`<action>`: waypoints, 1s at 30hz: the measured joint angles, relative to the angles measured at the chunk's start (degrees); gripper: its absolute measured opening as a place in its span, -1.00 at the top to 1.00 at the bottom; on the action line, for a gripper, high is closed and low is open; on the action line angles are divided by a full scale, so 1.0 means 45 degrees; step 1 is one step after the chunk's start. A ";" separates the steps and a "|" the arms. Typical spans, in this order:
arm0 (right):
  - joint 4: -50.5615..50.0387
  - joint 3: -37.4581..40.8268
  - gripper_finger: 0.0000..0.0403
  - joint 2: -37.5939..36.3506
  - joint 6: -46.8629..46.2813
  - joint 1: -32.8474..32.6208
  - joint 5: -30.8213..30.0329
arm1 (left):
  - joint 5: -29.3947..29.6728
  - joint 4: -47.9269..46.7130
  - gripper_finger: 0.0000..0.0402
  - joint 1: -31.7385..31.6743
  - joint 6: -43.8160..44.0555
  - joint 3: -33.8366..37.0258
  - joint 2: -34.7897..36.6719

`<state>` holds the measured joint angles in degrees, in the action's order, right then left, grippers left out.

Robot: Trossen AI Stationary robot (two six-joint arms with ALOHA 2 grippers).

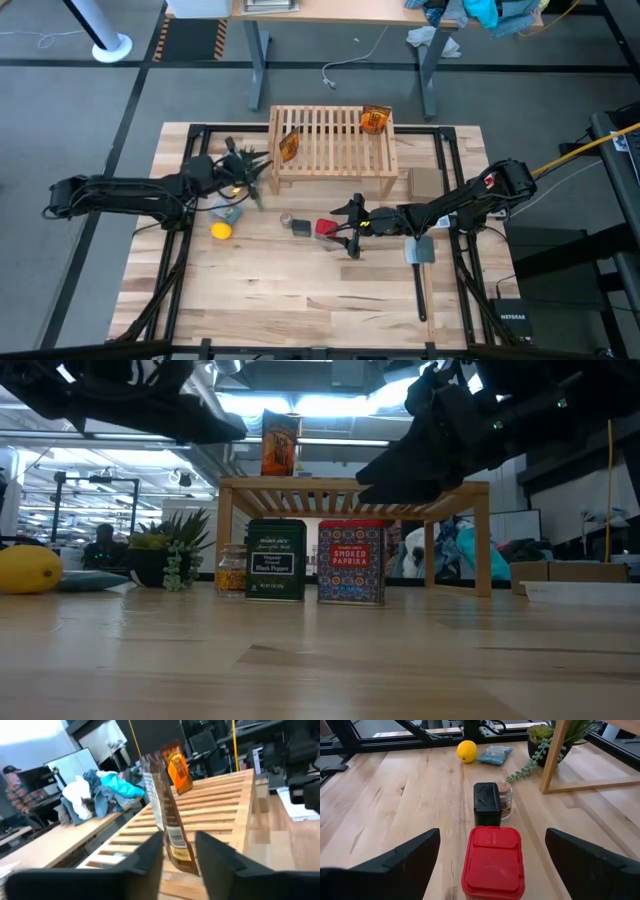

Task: Shelf spices
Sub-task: Remove the orange seasoning pack from the shelf

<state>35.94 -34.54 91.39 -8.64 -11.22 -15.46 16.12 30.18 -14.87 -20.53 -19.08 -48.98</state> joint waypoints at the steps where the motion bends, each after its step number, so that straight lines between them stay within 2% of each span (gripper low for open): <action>1: 0.0037 0.0000 -0.82 0.0000 -0.0005 0.0000 -0.0005 | 0.0012 0.0030 0.33 -0.0076 -0.0050 -0.0031 -0.0158; 4: 0.0058 0.0000 -0.82 0.0000 -0.0010 -0.0010 -0.0146 | 0.0047 0.0077 0.11 -0.0246 -0.0488 -0.0279 -0.0653; 8: 0.0064 0.0000 -0.82 0.0000 -0.0073 -0.0010 -0.0361 | 0.0049 0.0141 -0.03 -0.0257 -0.0531 -0.0727 -0.1270; 13: 0.0073 0.0000 -0.82 0.0000 -0.0087 -0.0010 -0.0452 | 0.0038 0.0268 -0.04 -0.0257 -0.0440 -0.1181 -0.2280; 21: 0.0078 0.0000 -0.82 0.0000 -0.0097 -0.0005 -0.0453 | -0.0056 0.1934 0.00 -0.0590 -0.0495 -0.1924 -0.4282; 25: 0.0078 0.0000 -0.82 0.0000 -0.0102 -0.0005 -0.0452 | -0.0053 0.1922 0.17 -0.0786 -0.0587 -0.2207 -0.4910; 30: 0.0062 0.0000 -0.82 0.0000 -0.0107 -0.0005 -0.0452 | -0.0058 0.1859 0.72 -0.0801 -0.0723 -0.2213 -0.5064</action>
<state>36.22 -34.54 91.39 -9.13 -11.25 -17.50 15.86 38.54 -18.48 -23.78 -29.04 -71.77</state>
